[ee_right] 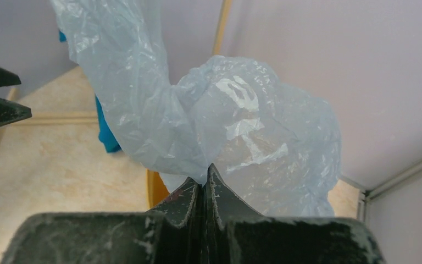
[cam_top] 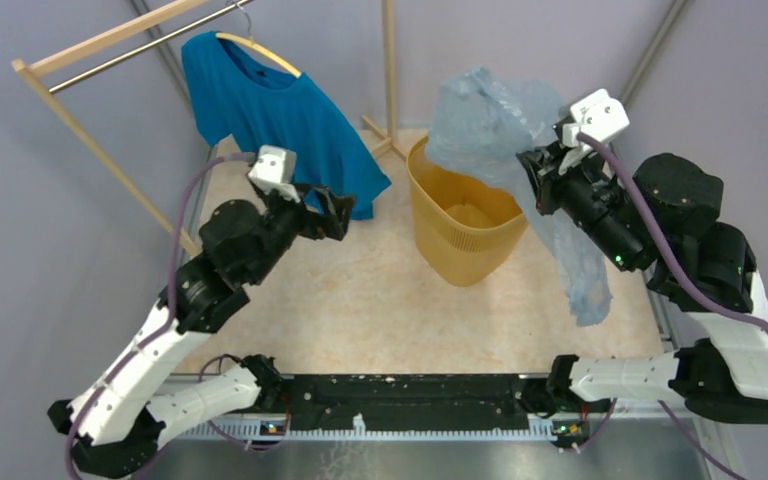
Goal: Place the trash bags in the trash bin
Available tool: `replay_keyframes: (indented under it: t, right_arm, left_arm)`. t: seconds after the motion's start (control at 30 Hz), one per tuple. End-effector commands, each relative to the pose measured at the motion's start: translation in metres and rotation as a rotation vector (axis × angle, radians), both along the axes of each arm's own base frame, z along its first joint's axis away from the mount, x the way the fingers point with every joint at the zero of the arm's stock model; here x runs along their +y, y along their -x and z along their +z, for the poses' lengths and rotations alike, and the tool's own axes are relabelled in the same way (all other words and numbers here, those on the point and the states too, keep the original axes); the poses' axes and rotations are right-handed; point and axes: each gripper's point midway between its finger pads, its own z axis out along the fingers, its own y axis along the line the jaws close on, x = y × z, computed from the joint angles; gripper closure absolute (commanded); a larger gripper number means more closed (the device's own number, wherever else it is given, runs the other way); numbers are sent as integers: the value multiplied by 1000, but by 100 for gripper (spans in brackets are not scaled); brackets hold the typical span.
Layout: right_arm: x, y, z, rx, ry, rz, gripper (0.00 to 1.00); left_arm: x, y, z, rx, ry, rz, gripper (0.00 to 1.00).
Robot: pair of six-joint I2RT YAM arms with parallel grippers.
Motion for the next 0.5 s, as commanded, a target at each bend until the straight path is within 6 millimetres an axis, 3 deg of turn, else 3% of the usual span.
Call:
replay_keyframes:
  t: [0.0, 0.17, 0.33, 0.47]
  right_arm:
    - [-5, -13, -20, -19, 137, -76, 100]
    - [33, -34, -26, 26, -11, 84, 100]
    - [31, -75, -49, 269, -210, 123, 100]
    - [29, -99, -83, 510, -172, 81, 100]
  left_arm:
    - [-35, -13, 12, -7, 7, -95, 1]
    - [-84, -45, 3, 60, -37, -171, 1]
    - [-118, -47, 24, 26, 1, -316, 1]
    - [-134, -41, 33, 22, 27, -399, 1]
